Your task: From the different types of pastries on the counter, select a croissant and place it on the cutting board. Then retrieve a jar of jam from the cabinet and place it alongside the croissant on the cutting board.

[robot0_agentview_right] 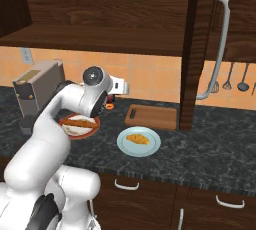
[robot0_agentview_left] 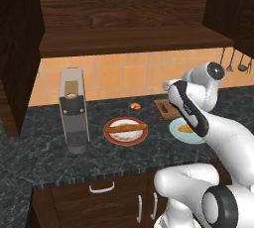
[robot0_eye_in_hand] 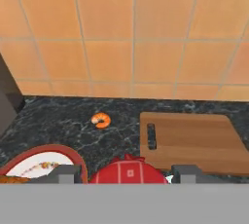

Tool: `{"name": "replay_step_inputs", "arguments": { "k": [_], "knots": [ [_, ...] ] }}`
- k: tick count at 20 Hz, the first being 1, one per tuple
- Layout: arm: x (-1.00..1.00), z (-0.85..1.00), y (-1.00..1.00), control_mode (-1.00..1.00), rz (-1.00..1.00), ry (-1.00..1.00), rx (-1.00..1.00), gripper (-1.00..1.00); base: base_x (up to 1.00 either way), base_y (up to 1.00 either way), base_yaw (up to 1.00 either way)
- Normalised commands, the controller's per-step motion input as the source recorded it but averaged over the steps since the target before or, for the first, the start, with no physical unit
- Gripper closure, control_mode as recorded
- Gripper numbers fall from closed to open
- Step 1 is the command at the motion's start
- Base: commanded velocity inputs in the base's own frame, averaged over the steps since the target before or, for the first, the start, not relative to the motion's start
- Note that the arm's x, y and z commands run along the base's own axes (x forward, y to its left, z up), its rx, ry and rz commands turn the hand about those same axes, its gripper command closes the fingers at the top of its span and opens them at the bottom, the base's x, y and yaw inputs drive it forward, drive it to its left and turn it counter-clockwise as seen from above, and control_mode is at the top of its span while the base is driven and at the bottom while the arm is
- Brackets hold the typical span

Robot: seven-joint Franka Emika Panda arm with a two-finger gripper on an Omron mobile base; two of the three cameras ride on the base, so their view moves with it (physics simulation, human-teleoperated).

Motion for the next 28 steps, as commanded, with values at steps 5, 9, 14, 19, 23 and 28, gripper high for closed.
{"name": "replay_step_inputs", "arguments": {
  "k": [5,9,14,19,23,28],
  "knots": [
    [-0.73,-0.82,0.07,-1.0,0.0,0.2,-0.22,1.0,0.0,0.0,0.0],
    [0.45,0.02,-0.13,-1.0,0.0,0.04,0.08,1.0,0.0,0.0,0.0],
    [1.0,0.24,-0.42,-1.0,0.0,0.14,0.02,1.0,0.0,0.0,0.0],
    [0.38,-0.09,-0.15,-1.0,0.01,0.07,0.07,1.0,0.0,0.0,0.0],
    [0.92,-0.04,-0.73,-1.0,0.06,0.08,0.05,1.0,0.0,0.0,0.0],
    [-0.18,-0.56,0.0,-1.0,-0.02,0.08,-0.06,1.0,0.0,0.0,0.0]
  ]
}}
